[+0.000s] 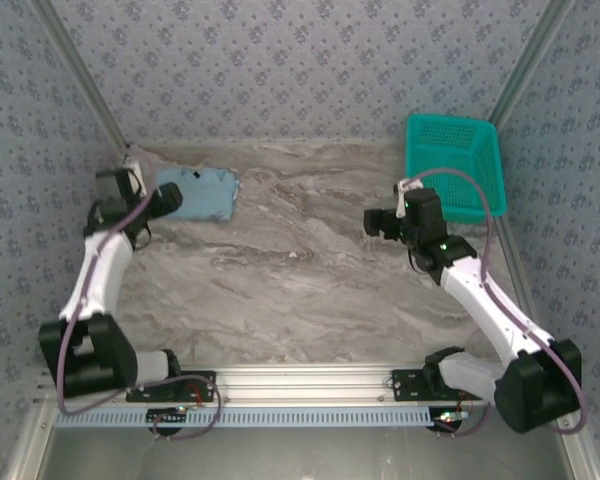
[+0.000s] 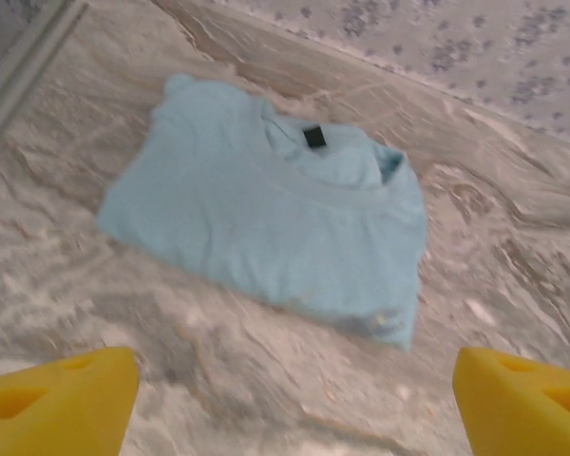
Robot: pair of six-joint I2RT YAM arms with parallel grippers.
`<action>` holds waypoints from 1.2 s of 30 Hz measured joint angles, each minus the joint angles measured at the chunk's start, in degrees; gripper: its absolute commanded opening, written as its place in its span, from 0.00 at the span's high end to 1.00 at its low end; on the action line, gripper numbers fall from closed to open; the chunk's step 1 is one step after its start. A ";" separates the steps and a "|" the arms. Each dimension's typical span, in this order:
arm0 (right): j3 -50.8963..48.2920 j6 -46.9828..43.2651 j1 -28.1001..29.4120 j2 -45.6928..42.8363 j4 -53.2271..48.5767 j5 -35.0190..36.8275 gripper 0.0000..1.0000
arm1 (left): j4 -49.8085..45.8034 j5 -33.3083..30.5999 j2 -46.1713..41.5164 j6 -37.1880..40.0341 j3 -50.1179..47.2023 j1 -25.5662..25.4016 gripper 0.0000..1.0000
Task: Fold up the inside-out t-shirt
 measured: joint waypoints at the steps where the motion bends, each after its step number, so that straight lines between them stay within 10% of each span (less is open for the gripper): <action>1: -2.10 0.07 -0.15 -1.36 0.07 2.78 0.00 | 2.73 -0.85 -2.93 -0.66 -4.22 -0.70 0.11; 10: -20.65 -4.90 -4.98 -1.40 18.75 17.29 0.00 | 20.31 -12.00 -8.68 -0.22 -26.47 -2.03 0.11; 26: -31.78 -11.13 -16.06 24.39 69.20 7.58 0.00 | 49.86 -10.84 15.78 11.08 -28.46 -4.44 0.06; 36: -28.65 -10.43 -17.44 25.59 68.72 6.08 0.00 | 53.53 -9.77 16.46 12.68 -28.48 -4.83 0.02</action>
